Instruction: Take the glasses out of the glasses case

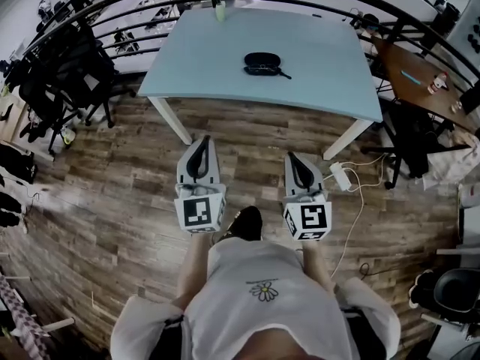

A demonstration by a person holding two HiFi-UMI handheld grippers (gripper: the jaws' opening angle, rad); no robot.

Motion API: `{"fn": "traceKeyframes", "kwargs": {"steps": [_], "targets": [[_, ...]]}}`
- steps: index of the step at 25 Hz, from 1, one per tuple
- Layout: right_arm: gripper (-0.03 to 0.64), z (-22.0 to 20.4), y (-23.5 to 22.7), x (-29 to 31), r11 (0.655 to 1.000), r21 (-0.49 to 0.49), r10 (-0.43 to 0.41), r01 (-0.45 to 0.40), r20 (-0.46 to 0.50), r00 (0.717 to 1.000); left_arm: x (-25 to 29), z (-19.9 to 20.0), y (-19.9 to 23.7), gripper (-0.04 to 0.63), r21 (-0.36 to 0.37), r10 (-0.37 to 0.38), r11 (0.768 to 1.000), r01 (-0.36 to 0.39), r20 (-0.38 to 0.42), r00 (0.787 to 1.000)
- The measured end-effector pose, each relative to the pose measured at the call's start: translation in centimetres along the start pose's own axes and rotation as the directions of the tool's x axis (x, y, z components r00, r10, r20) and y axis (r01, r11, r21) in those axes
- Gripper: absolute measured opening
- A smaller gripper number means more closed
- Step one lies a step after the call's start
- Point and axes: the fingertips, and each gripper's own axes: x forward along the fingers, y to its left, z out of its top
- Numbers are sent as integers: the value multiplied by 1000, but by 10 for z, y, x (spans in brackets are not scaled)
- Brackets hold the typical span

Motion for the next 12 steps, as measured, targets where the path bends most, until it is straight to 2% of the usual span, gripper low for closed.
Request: {"fn": "traceKeyframes", "kwargs": {"steps": [5, 12], "targets": [[8, -12, -3, 16, 1000, -1, 24, -24, -30, 999, 23, -12, 9, 15, 10, 2, 1000, -2, -13, 1000], [8, -13, -43, 73, 998, -49, -33, 33, -11, 999, 110, -19, 24, 15, 4, -35, 999, 35, 68, 997]]}}
